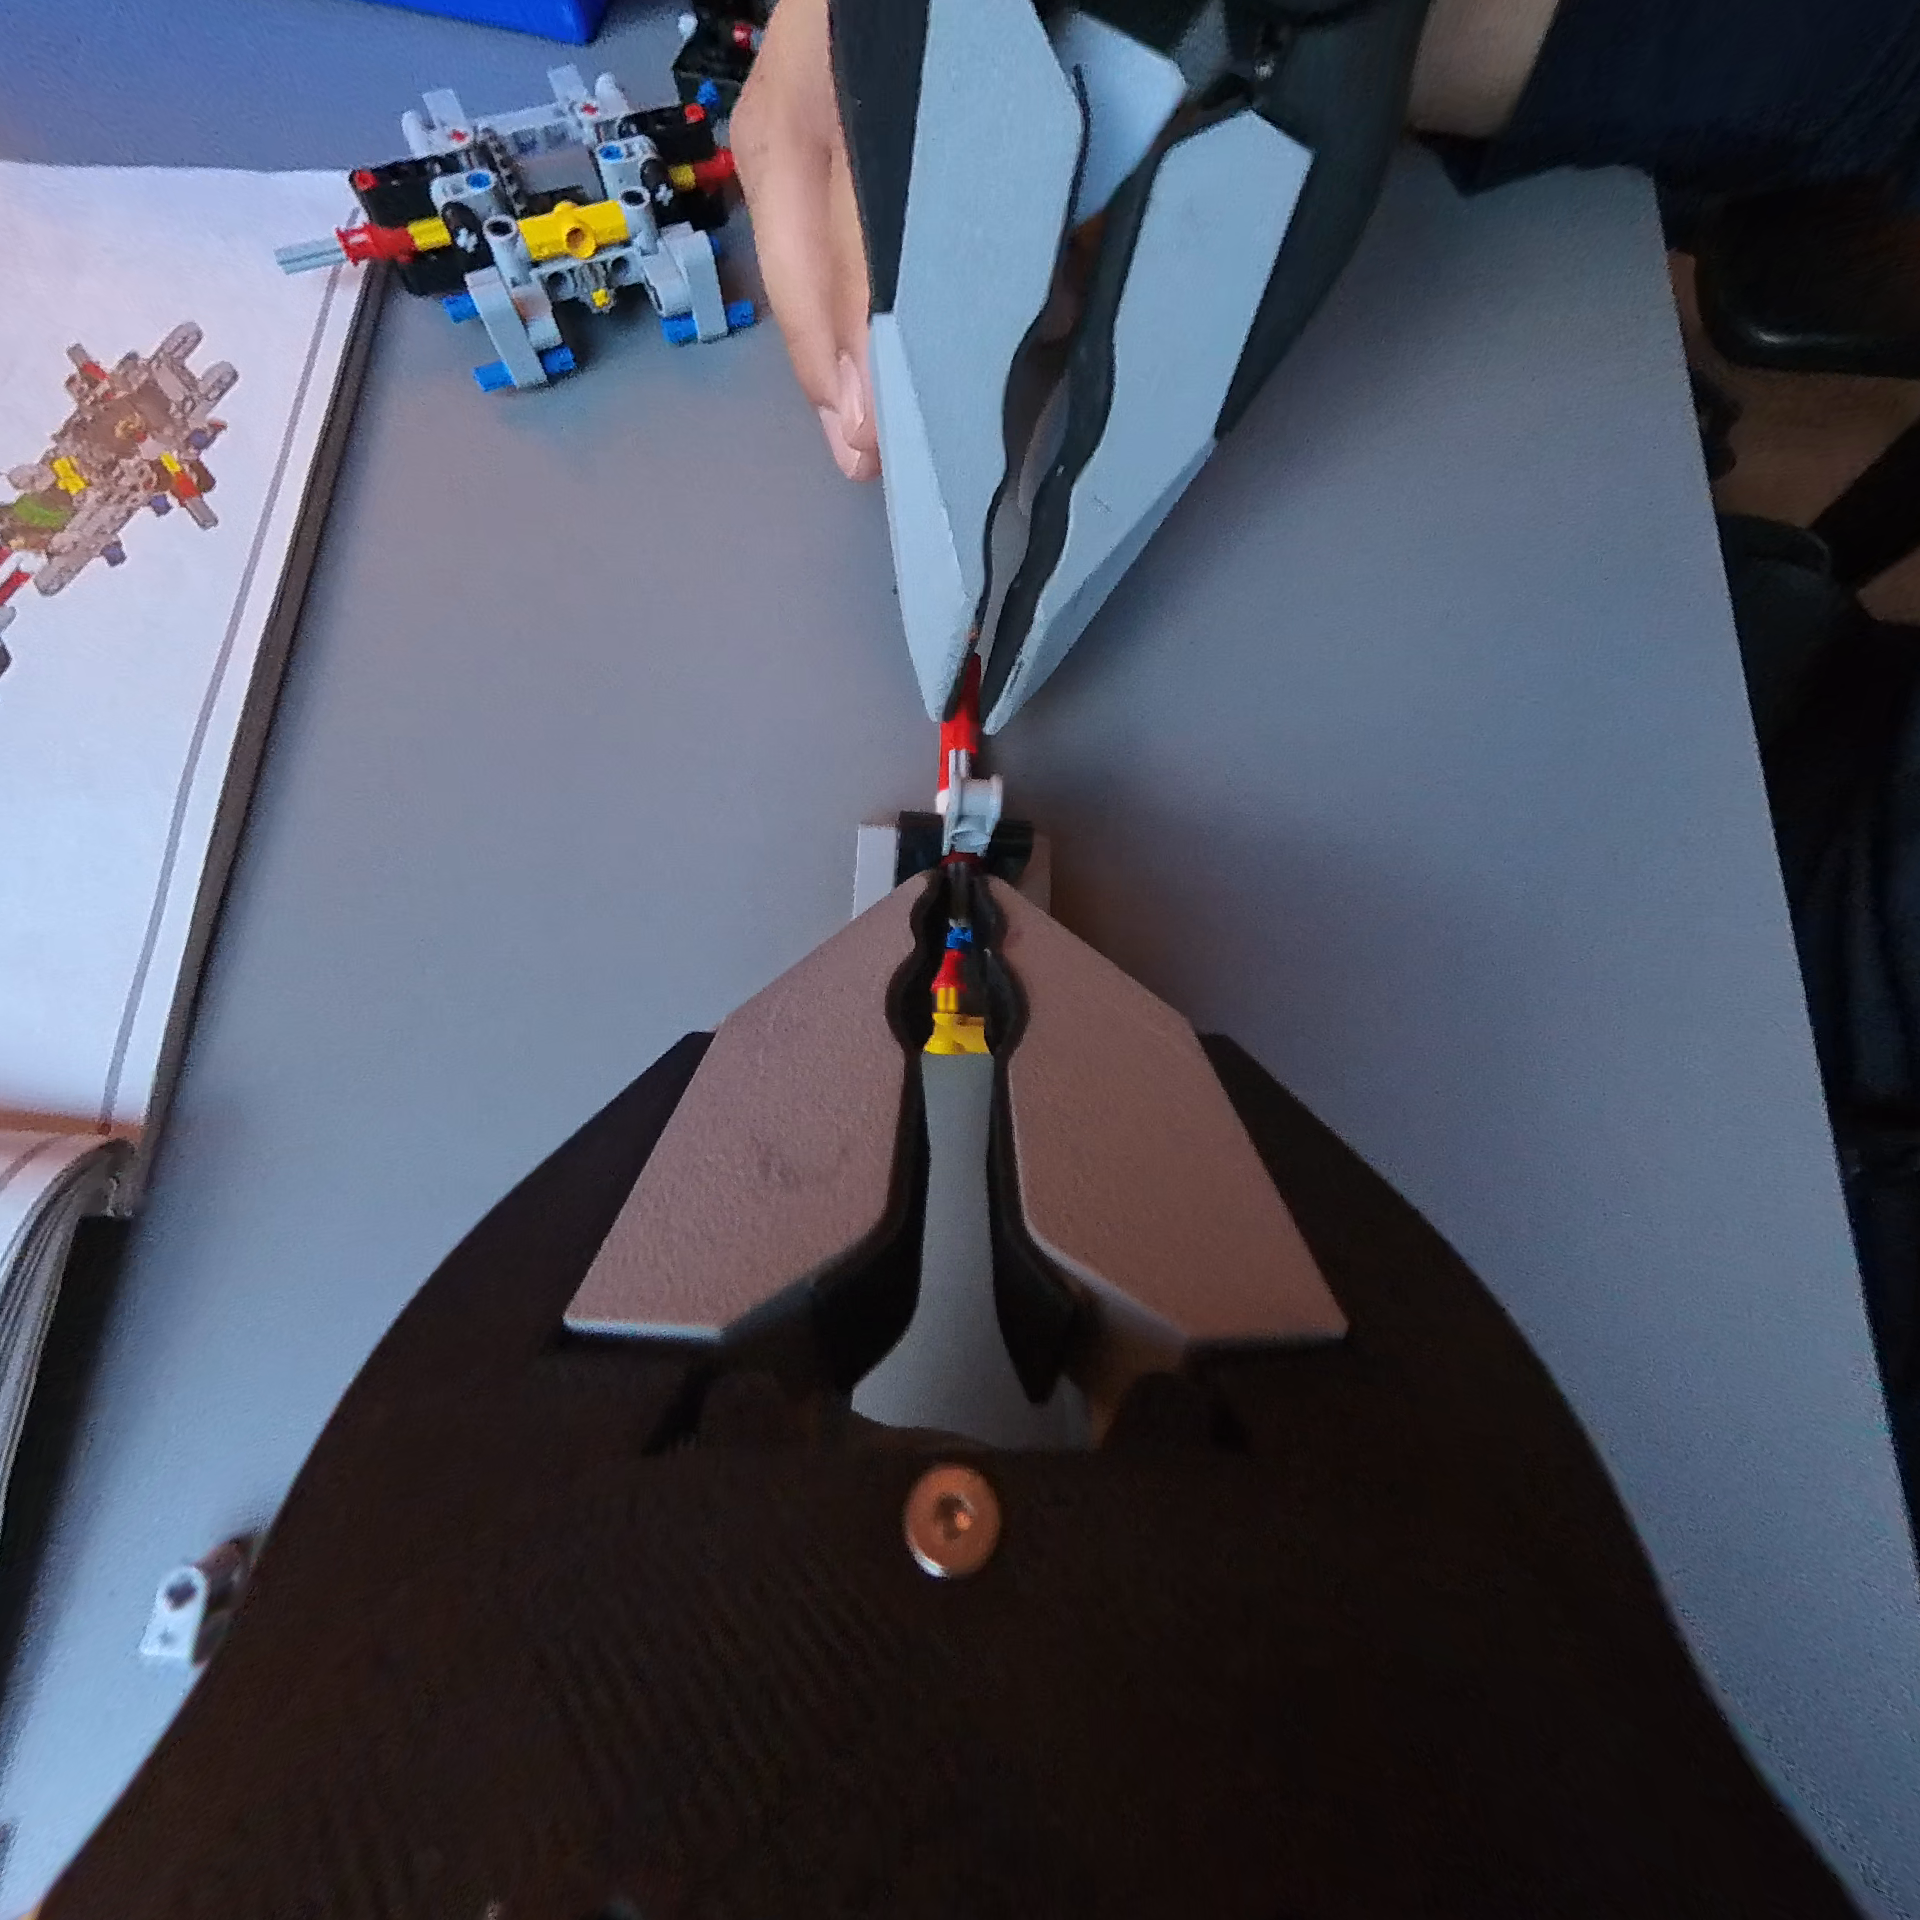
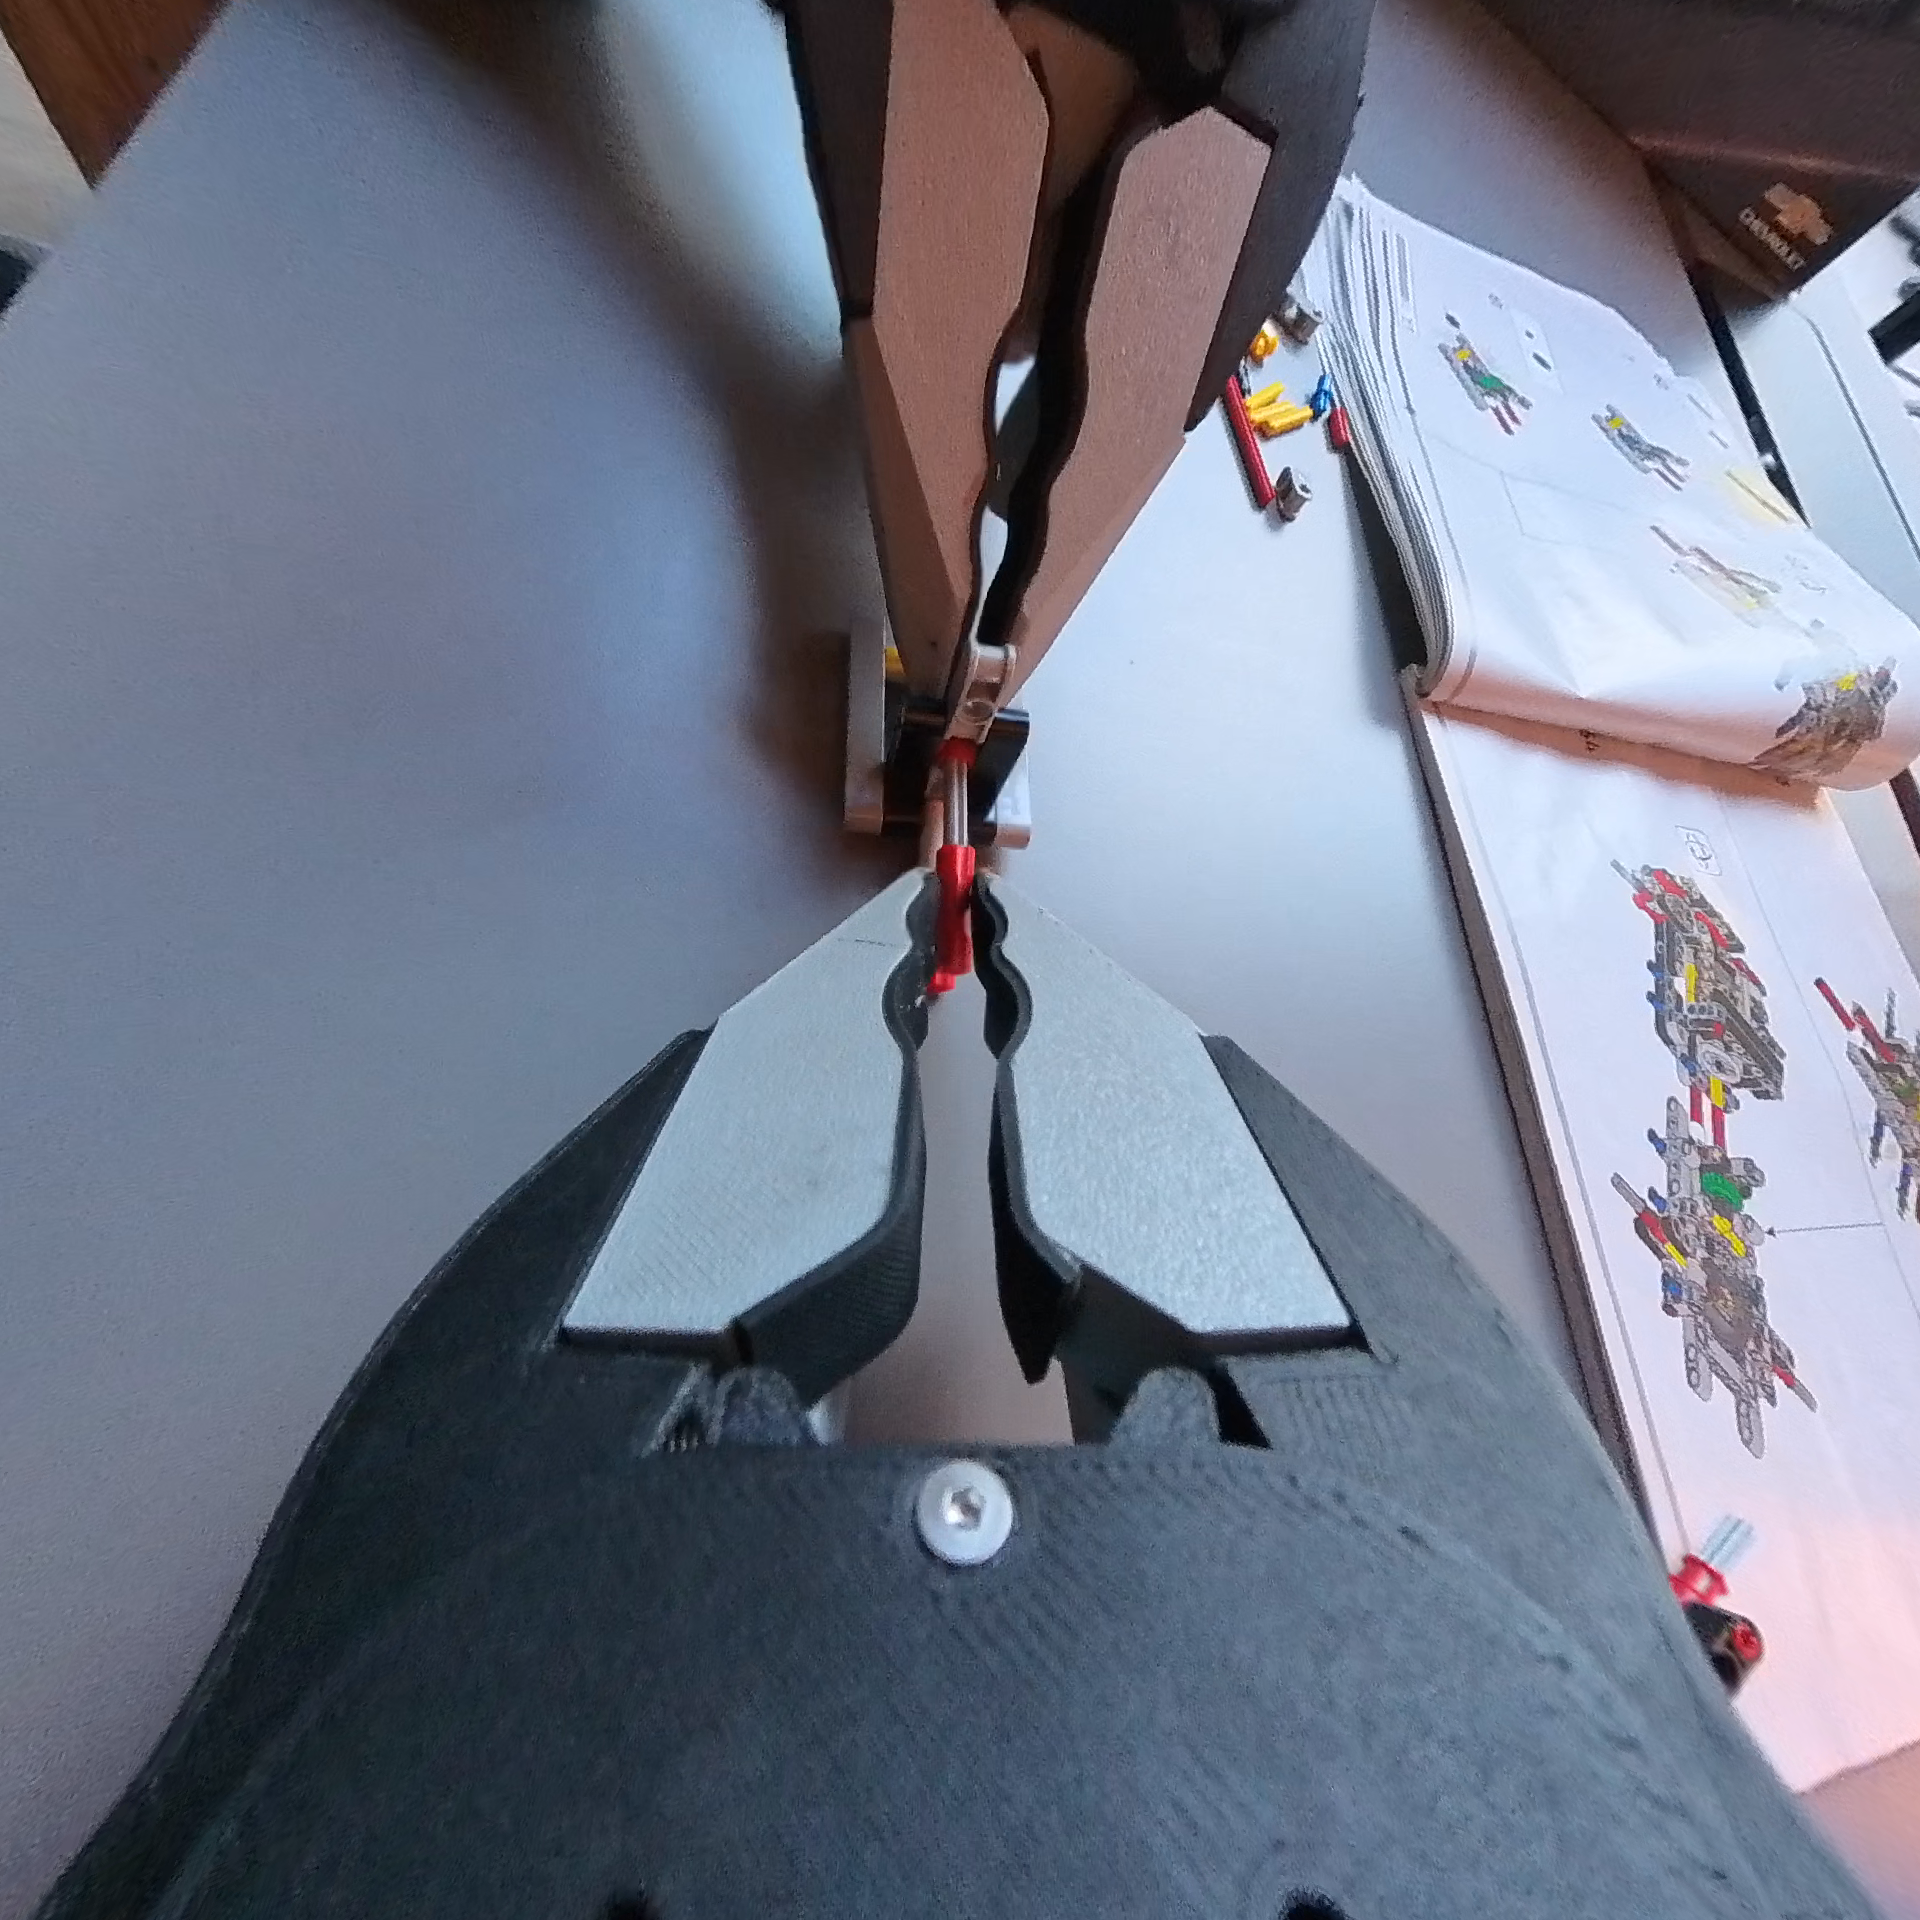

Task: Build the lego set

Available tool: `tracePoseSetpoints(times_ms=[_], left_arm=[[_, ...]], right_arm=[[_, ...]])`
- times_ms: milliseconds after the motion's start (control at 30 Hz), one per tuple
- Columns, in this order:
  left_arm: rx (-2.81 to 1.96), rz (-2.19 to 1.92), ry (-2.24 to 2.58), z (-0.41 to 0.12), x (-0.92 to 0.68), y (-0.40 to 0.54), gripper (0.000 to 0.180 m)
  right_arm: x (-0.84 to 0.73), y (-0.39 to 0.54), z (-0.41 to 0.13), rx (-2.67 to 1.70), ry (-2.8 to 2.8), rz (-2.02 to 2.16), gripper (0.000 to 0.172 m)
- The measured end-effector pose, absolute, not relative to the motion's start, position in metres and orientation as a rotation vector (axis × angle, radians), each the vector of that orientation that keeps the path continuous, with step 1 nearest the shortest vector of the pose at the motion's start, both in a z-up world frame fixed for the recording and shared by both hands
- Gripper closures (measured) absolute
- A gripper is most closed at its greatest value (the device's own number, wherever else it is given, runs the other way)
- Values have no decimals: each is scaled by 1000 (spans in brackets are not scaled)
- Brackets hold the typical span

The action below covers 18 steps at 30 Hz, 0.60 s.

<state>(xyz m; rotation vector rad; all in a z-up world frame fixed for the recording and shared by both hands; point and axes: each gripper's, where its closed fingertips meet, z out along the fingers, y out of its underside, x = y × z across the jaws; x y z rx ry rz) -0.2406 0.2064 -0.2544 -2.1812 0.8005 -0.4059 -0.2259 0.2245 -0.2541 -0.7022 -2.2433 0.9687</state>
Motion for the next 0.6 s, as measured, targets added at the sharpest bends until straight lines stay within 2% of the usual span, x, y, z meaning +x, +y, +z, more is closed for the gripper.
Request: tracePoseSetpoints(times_ms=[167, 367, 600], left_arm=[[-2067, -342, 942, -254, -240, 205, 180], [-1913, -155, 1097, -254, -239, 207, 180], [-1824, 75, 1200, -254, -240, 211, 180]], right_arm=[[-225, 222, -247, -705, -2218, 1028, 172], [-220, 221, -253, -768, -2263, 1031, 162], [-222, 223, -256, -798, -2270, 1003, 169]])
